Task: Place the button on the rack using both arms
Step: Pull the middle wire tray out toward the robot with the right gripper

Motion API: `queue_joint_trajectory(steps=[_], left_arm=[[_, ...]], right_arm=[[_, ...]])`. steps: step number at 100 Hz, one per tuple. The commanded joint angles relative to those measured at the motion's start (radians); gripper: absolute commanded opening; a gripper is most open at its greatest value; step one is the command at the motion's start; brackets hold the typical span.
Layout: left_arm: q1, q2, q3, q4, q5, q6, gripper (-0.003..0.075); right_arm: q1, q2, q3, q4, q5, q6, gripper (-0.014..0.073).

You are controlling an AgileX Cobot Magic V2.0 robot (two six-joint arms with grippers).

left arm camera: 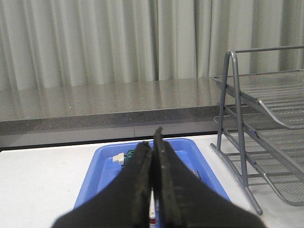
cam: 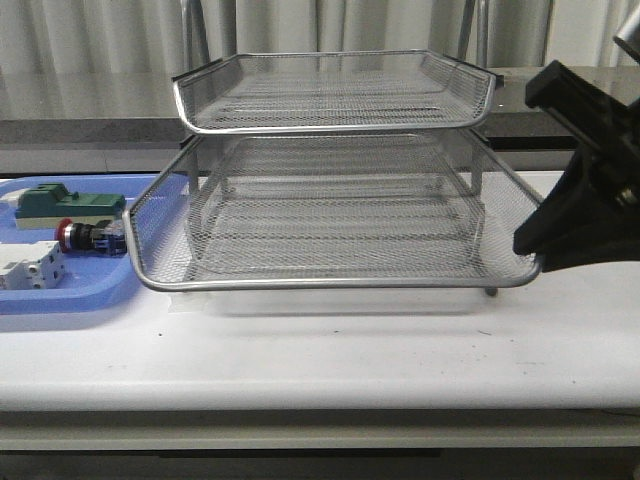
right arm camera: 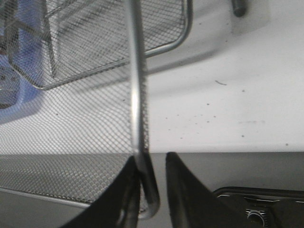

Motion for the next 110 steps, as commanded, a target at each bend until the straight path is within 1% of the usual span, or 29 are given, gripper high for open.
queue_joint_trajectory(steps=[1,9,17,30,49,61,83,97,110], left_arm=[[0.002,-0.031,0.044,-0.003,-0.084,-0.008,-0.002],[0.002,-0.031,0.044,-0.003,-0.084,-0.008,-0.002],[0.002,-0.031,0.044,-0.003,-0.084,-0.008,-0.002],[0.002,-0.031,0.044,-0.003,-0.084,-0.008,-0.002],[0.002,-0.031,0.044,-0.003,-0.084,-0.008,-0.002],[0.002,-0.031,0.044,-0.003,-0.084,-0.008,-0.002],[0.002,-0.031,0.044,-0.003,-0.084,-0.008,-0.002],[0.002,-0.031,0.044,-0.003,-0.084,-0.008,-0.002],[0.002,-0.031,0.044,-0.003,-0.084,-0.008,-0.002]], right_arm=[[-0.007,-0.038,-0.018,0.004,-0.009,-0.023,0.0316],[-0.008,-0.062,-0.018,0.001,-0.013,-0.026,0.0422],[-0.008,-0.1,-0.018,-0.01,-0.021,-0.035,0.046],[-0.008,-0.182,-0.018,-0.07,-0.007,-0.035,0.046],[-0.014,-0.295,-0.023,-0.199,0.092,-0.018,0.0452],[-0.052,-0.349,-0.055,-0.33,0.188,0.043,0.0452],[-0.151,-0.469,-0.143,-0.641,0.324,0.183,0.0452],[-0.183,-0.558,-0.162,-0.763,0.355,0.212,0.0452],[-0.184,-0.642,-0.162,-0.799,0.383,0.215,0.0452]])
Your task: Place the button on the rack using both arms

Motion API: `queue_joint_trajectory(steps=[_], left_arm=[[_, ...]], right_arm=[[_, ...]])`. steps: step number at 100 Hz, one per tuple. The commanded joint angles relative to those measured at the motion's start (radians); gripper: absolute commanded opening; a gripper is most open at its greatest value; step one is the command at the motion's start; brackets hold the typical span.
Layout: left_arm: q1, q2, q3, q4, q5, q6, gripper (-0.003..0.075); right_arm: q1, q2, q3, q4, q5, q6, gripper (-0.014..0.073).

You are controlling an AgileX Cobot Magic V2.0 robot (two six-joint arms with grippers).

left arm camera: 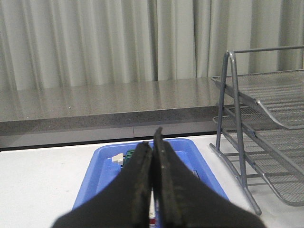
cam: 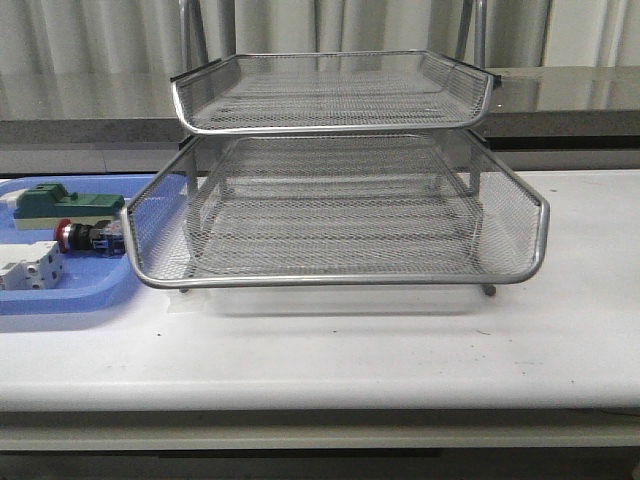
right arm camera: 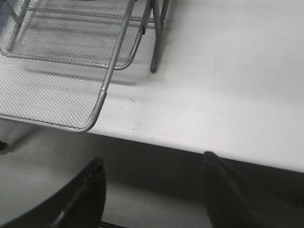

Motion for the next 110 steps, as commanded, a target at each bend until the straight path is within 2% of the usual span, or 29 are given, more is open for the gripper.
queue_joint_trajectory(steps=[1,14,21,47,54,110], left_arm=[[0.002,-0.031,0.044,-0.003,-0.084,-0.008,-0.002],[0.002,-0.031,0.044,-0.003,-0.084,-0.008,-0.002],[0.002,-0.031,0.044,-0.003,-0.084,-0.008,-0.002],[0.002,-0.031,0.044,-0.003,-0.084,-0.008,-0.002],[0.002,-0.031,0.044,-0.003,-0.084,-0.008,-0.002],[0.002,-0.031,0.044,-0.003,-0.084,-0.008,-0.002]], right_arm=[[-0.007,-0.059,-0.035,-0.016,-0.018,0.006,0.0452],[-0.007,-0.131,-0.035,-0.017,0.005,0.006,0.0438],[-0.007,-0.161,-0.035,-0.018,0.023,0.006,0.0379],[-0.007,-0.19,-0.035,-0.018,0.112,0.006,0.0],[-0.007,-0.19,-0.035,-0.018,0.113,0.006,-0.0076],[-0.007,-0.19,-0.035,-0.017,0.113,0.006,-0.0071]])
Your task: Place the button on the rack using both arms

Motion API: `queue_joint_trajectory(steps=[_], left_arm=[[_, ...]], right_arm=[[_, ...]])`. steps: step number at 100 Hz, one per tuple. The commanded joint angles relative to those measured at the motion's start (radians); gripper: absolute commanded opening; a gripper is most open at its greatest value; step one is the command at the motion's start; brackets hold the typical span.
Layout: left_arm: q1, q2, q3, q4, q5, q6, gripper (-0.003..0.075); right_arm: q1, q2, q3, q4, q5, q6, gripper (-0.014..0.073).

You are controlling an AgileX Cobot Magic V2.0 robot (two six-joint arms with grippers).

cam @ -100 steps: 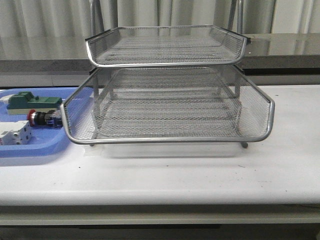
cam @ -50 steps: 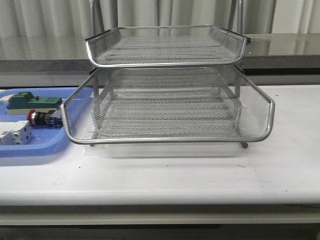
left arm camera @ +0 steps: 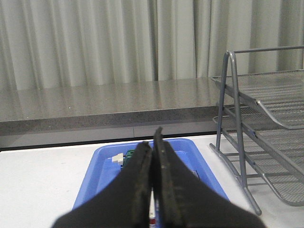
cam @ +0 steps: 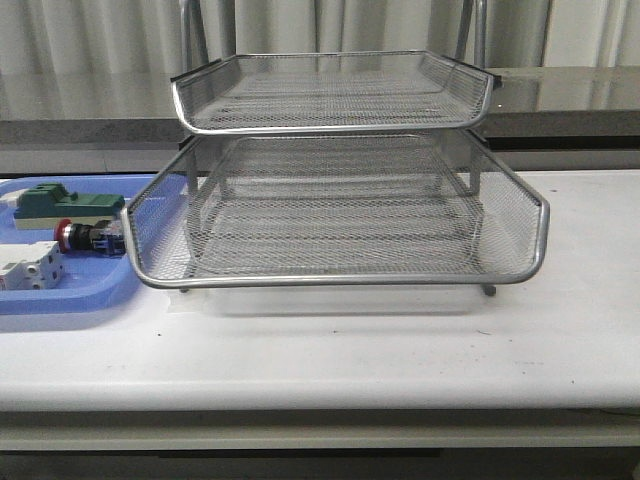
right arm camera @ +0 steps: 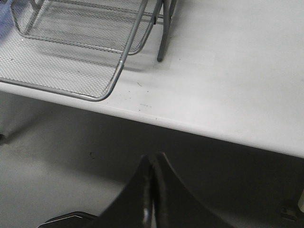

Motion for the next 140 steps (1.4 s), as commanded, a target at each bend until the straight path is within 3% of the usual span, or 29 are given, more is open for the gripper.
queue_joint_trajectory(steps=[1,67,76,102,140], left_arm=[[0.002,-0.031,0.044,-0.003,-0.084,-0.008,-0.002],[0.002,-0.031,0.031,-0.005,-0.124,-0.008,-0.002],[0.002,-0.031,-0.001,-0.068,-0.105,-0.008,-0.002],[0.002,0.112,-0.272,-0.117,0.191,-0.008,-0.002],[0.002,0.705,-0.75,-0.106,0.629,0.031,-0.002]], right_arm=[[-0.003,0.001,-0.033,0.009,-0.051,0.0,-0.0071],[-0.003,0.001,-0.033,0.009,-0.051,0.0,-0.0071],[-0.003,0.001,-0.033,0.009,-0.051,0.0,-0.0071],[-0.003,0.001,-0.033,0.009,-0.051,0.0,-0.0071],[-0.003,0.001,-0.033,0.009,-0.051,0.0,-0.0071]])
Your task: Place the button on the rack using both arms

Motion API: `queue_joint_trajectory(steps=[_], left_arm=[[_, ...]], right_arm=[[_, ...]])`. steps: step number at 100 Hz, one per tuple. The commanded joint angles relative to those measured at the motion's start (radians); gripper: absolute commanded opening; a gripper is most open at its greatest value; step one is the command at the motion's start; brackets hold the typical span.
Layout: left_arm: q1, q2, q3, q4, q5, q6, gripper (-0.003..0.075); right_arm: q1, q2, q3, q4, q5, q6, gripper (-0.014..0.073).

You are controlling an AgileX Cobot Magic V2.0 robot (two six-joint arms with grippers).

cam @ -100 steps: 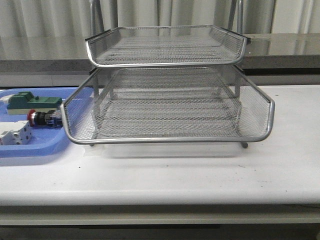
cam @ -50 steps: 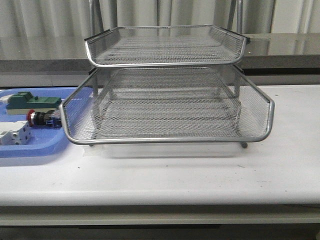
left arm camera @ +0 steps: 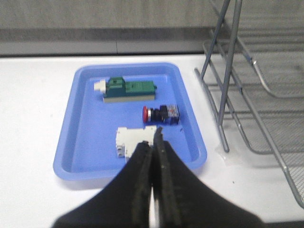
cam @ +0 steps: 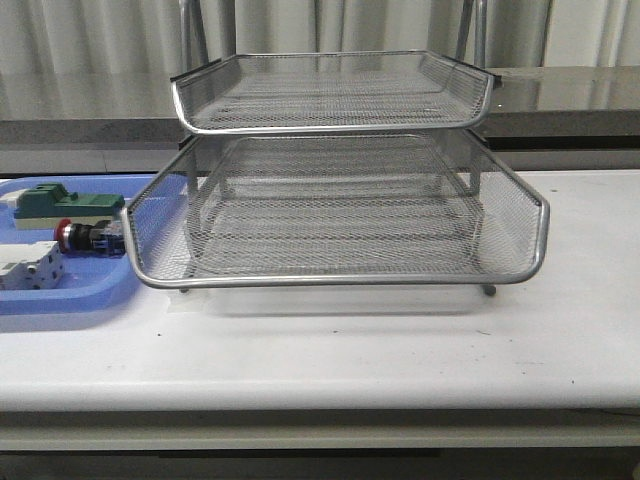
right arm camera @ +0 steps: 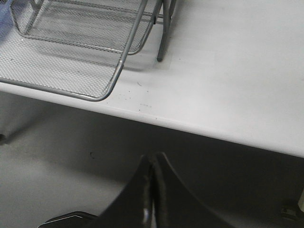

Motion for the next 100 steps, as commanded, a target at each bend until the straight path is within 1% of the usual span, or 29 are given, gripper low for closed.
queue_joint_trajectory(steps=[1,17,26,30,45,52,57,64,67,68,69,71,72,73,76,83,88,90,100], left_arm=[[0.002,0.134,-0.113,-0.002,0.022,0.007,-0.002],[0.002,0.355,-0.247,-0.002,0.129,0.085,-0.002],[0.002,0.462,-0.296,-0.002,0.169,0.085,-0.002],[0.002,0.499,-0.313,-0.002,0.175,0.087,-0.002],[-0.002,0.625,-0.353,-0.002,0.179,0.16,-0.0019],[-0.002,0.659,-0.357,-0.006,0.175,0.188,-0.0002],[-0.002,0.672,-0.357,-0.009,0.175,0.192,0.0045],[-0.002,0.684,-0.357,-0.009,0.181,0.202,0.0173],[-0.002,0.687,-0.357,-0.009,0.181,0.209,0.0261],[-0.002,0.687,-0.357,-0.009,0.183,0.212,0.028],[-0.002,0.687,-0.357,-0.009,0.183,0.214,0.0318],[-0.002,0.687,-0.357,-0.009,0.183,0.214,0.0358],[-0.002,0.687,-0.357,-0.007,0.183,0.214,0.0398],[-0.002,0.687,-0.357,-0.007,0.183,0.214,0.0417],[-0.002,0.687,-0.357,-0.005,0.183,0.214,0.051],[-0.002,0.687,-0.357,-0.003,0.177,0.214,0.0641],[-0.002,0.687,-0.357,-0.003,0.167,0.214,0.0683],[-0.002,0.687,-0.357,-0.003,0.164,0.214,0.0687],[-0.002,0.689,-0.357,-0.003,0.162,0.214,0.0668]], right_arm=[[-0.003,0.001,-0.033,0.009,-0.051,0.0,-0.0071],[-0.003,0.001,-0.033,0.009,-0.051,0.0,-0.0071],[-0.003,0.001,-0.033,0.009,-0.051,0.0,-0.0071],[-0.003,0.001,-0.033,0.009,-0.051,0.0,-0.0071],[-0.003,0.001,-0.033,0.009,-0.051,0.0,-0.0071],[-0.003,0.001,-0.033,0.009,-0.051,0.0,-0.0071],[-0.003,0.001,-0.033,0.009,-0.051,0.0,-0.0071],[-0.003,0.001,-0.033,0.009,-0.051,0.0,-0.0071],[-0.003,0.001,-0.033,0.009,-0.051,0.0,-0.0071],[-0.003,0.001,-0.033,0.009,-0.051,0.0,-0.0071],[-0.003,0.001,-0.033,0.009,-0.051,0.0,-0.0071],[-0.003,0.001,-0.033,0.009,-0.051,0.0,-0.0071],[-0.003,0.001,-0.033,0.009,-0.051,0.0,-0.0071],[-0.003,0.001,-0.033,0.009,-0.051,0.0,-0.0071],[-0.003,0.001,-0.033,0.009,-0.051,0.0,-0.0071],[-0.003,0.001,-0.033,0.009,-0.051,0.0,-0.0071],[-0.003,0.001,-0.033,0.009,-0.051,0.0,-0.0071],[-0.003,0.001,-0.033,0.009,-0.051,0.0,-0.0071],[-0.003,0.001,-0.033,0.009,-0.051,0.0,-0.0071]])
